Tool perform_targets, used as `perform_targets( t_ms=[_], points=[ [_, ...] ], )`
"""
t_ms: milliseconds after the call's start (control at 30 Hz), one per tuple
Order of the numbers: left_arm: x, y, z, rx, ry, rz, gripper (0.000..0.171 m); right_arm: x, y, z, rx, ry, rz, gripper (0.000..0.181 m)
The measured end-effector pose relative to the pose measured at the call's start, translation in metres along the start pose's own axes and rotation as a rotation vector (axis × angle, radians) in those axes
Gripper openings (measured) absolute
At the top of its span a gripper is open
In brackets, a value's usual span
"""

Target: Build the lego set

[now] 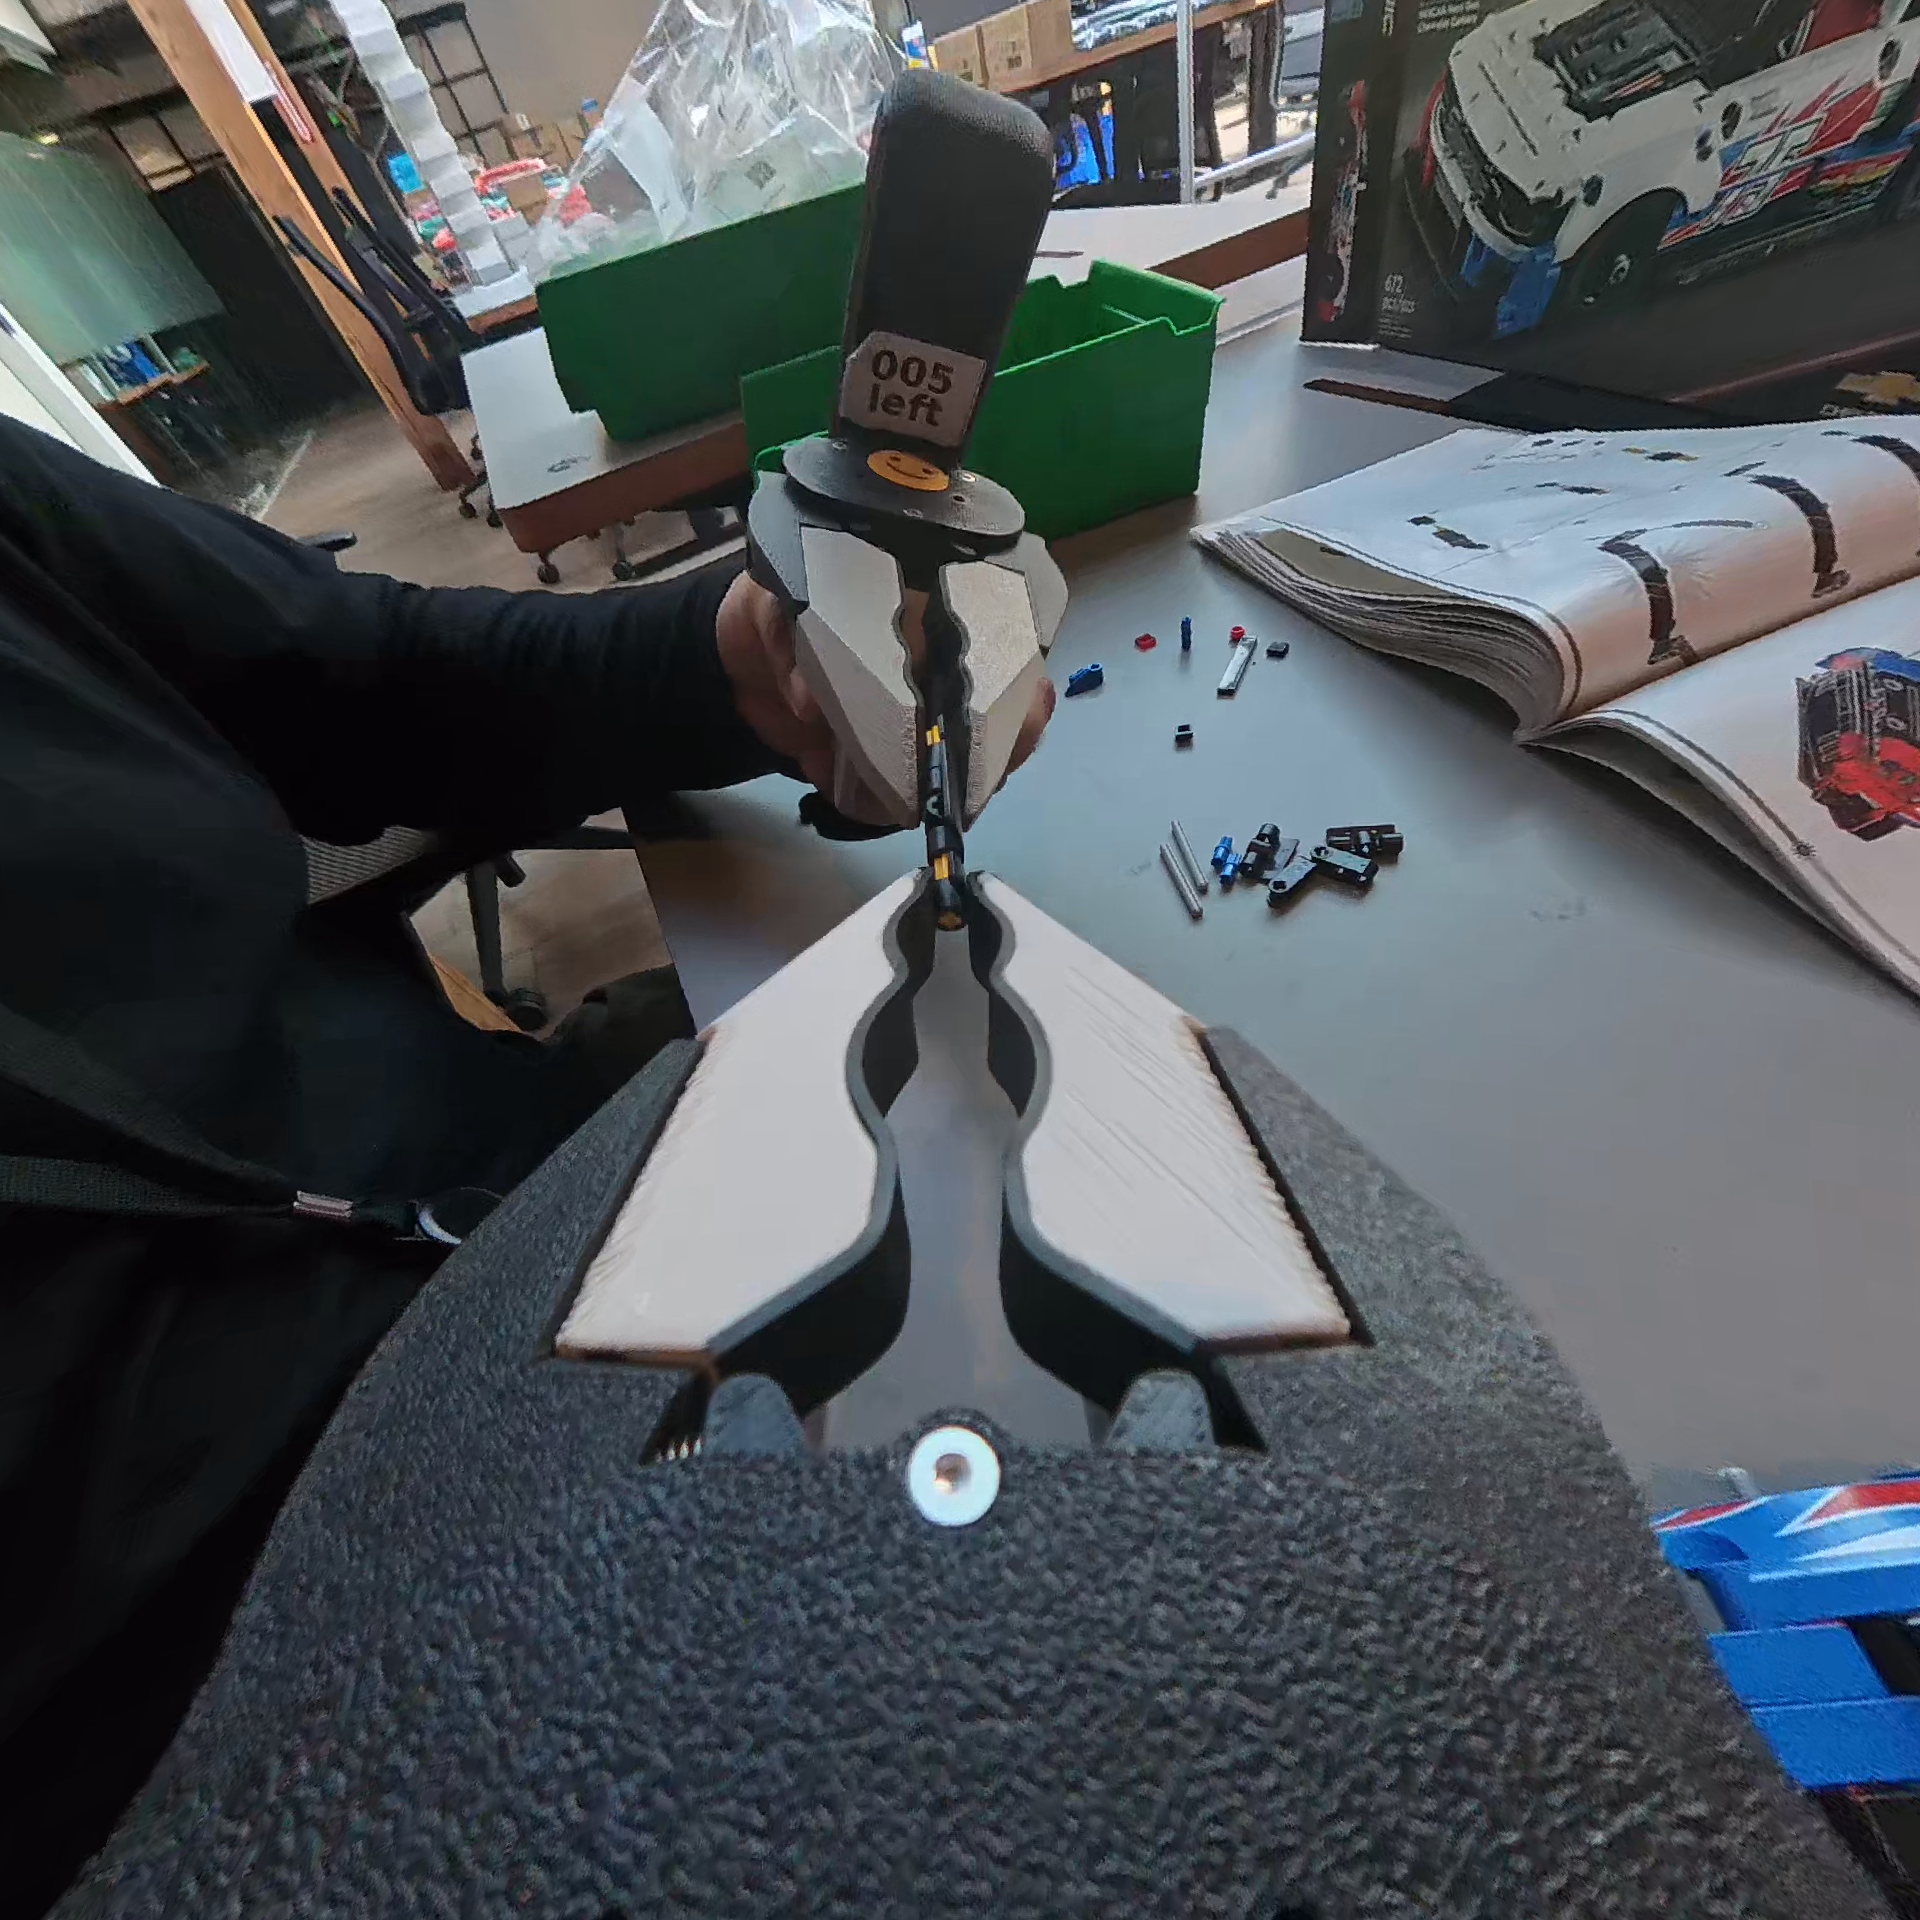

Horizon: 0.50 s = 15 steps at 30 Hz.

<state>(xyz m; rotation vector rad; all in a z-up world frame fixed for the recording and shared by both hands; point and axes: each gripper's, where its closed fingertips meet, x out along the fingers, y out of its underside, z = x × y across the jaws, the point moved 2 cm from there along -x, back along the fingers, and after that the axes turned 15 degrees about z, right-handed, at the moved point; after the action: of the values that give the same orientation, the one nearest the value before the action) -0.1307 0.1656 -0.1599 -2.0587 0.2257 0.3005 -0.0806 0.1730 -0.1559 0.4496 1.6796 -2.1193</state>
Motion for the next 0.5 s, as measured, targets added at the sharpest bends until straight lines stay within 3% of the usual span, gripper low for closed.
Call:
perform_targets(
  t_ms=[333, 433, 500],
  points=[
    [0.008, 0.004, 0.01, 0.035, -0.08, 0.039, 0.004, 0.004, 0.003, -0.012, 0.005, 0.034, -0.008, 0.002],
    [0.004, 0.019, 0.027, 0.279, -0.355, 0.211, 0.004, 0.002, 0.011, -0.019, -0.077, 0.145, 0.064, 0.009],
    [0.003, 0.026, 0.029, 0.455, -0.464, 0.304, 0.004, 0.004, 0.017, -0.018, -0.193, 0.242, 0.126, 0.009]
  ],
)
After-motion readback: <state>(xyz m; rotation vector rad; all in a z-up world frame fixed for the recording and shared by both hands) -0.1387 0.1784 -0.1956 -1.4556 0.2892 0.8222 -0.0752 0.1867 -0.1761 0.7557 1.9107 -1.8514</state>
